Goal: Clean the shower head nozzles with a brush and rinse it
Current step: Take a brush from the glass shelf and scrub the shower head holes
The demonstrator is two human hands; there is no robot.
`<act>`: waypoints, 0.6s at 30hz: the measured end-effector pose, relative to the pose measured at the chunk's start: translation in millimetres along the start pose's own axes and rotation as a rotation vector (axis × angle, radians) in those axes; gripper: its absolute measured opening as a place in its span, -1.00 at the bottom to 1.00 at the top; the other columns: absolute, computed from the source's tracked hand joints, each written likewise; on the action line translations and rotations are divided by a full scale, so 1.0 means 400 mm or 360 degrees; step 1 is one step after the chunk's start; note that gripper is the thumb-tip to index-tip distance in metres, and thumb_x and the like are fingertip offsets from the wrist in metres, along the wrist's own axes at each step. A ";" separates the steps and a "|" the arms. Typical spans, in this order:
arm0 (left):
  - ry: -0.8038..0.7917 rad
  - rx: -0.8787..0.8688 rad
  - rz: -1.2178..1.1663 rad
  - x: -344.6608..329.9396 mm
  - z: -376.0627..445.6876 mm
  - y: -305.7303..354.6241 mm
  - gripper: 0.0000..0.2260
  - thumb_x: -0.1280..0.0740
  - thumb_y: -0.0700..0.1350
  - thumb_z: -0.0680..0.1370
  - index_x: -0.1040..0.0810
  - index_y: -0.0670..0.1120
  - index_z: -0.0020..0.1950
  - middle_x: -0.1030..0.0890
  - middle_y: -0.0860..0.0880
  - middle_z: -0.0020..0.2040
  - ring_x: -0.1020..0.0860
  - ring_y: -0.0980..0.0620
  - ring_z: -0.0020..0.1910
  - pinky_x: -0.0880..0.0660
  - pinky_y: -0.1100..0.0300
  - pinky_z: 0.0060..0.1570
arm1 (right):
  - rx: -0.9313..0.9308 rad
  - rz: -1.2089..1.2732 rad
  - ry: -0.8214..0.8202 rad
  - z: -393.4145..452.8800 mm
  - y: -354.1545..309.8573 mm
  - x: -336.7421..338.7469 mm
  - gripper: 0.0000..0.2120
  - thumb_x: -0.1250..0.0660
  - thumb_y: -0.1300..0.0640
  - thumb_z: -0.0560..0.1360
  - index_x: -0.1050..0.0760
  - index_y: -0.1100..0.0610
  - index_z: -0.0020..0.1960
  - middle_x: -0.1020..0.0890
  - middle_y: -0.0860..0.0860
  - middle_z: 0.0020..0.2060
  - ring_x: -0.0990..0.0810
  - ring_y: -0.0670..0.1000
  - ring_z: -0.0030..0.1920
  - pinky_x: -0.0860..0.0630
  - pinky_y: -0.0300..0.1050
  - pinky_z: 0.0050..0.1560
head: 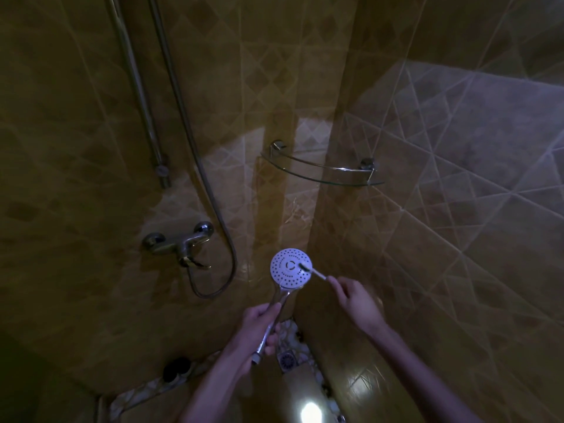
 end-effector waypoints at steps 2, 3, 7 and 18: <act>-0.0006 0.0007 0.0006 -0.005 0.002 0.001 -0.87 -0.25 -0.13 0.62 -0.46 -0.20 0.06 -0.42 -0.08 -0.41 -0.30 0.13 -0.63 -0.20 0.40 -0.65 | -0.0054 0.0028 0.0094 0.028 -0.005 0.031 -0.66 -0.18 -0.05 0.61 -0.46 -0.01 -0.31 -0.53 -0.03 -0.42 -0.55 -0.02 -0.31 -0.44 -0.08 -0.18; -0.0003 0.0011 0.0001 -0.006 0.004 0.002 -0.86 -0.25 -0.13 0.62 -0.46 -0.20 0.06 -0.42 -0.08 -0.41 -0.31 0.13 -0.63 -0.20 0.40 -0.65 | -0.0059 0.0014 0.0098 0.031 -0.008 0.035 -0.66 -0.17 -0.07 0.61 -0.48 0.01 -0.29 -0.56 0.01 -0.40 -0.56 0.00 -0.29 -0.46 -0.06 -0.16; 0.0046 -0.0005 -0.0038 0.003 0.019 0.005 -0.87 -0.24 -0.13 0.62 -0.44 -0.20 0.01 -0.40 -0.11 -0.40 -0.29 0.12 -0.65 -0.20 0.40 -0.66 | 0.0076 -0.0350 0.0007 -0.024 -0.028 -0.023 -0.61 -0.04 -0.26 0.58 -0.47 -0.03 -0.19 -0.46 -0.09 -0.50 -0.49 -0.13 -0.45 -0.35 -0.20 -0.42; -0.0066 -0.0018 -0.0077 -0.005 0.021 0.010 -0.85 -0.29 -0.10 0.60 -0.46 -0.18 -0.02 -0.43 -0.08 -0.41 -0.32 0.11 -0.62 -0.22 0.37 -0.67 | -0.0093 0.0030 0.0081 0.018 -0.035 0.023 -0.62 -0.11 -0.14 0.61 -0.57 0.06 -0.14 -0.63 -0.02 -0.35 -0.60 -0.06 -0.30 -0.53 -0.06 -0.18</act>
Point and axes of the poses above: each hand's wrist, its own z-axis towards the middle knuckle, its own x-axis out of the back of the hand, y = z × x, the point moved 7 cm from there along z, towards the middle knuckle
